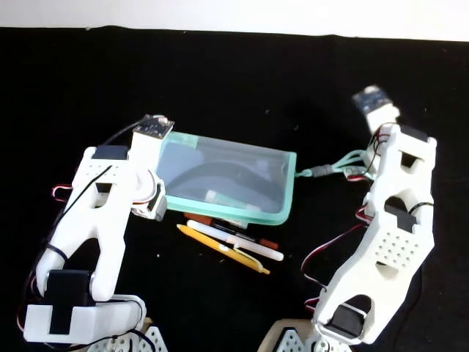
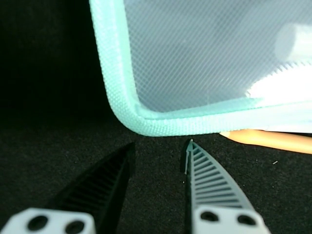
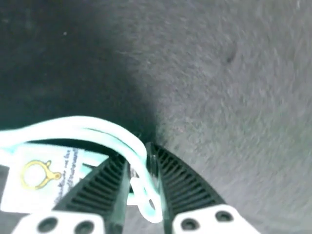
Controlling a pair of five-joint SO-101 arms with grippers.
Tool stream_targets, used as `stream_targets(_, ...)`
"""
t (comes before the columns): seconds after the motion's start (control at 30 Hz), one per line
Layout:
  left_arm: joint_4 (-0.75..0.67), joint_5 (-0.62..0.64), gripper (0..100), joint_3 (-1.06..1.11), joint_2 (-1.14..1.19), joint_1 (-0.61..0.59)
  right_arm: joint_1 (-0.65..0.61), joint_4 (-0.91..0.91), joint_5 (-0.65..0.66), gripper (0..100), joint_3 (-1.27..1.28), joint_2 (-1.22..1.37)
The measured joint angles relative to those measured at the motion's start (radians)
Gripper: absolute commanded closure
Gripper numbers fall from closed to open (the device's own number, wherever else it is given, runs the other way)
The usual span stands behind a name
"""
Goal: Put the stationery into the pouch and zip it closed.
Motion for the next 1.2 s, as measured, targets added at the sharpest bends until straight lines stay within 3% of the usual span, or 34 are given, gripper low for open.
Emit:
stream_targets(0.33,0.0,0.0,82,0.0,0.0,0.0,-0.003,0.328,-0.328,99.2,0.006,-0.31)
stream_targets(0.6,0.0,0.0,82,0.0,0.0,0.0,-0.017,0.6,-0.5,99.2,0.006,-0.7)
stream_targets(0.9,-0.017,0.0,82,-0.038,0.0,0.0,-0.06,0.727,-0.721,99.2,0.006,-1.145)
stream_targets(1.2,-0.017,0.0,82,-0.08,0.0,0.0,-0.095,0.73,-0.907,99.2,-0.167,-1.263)
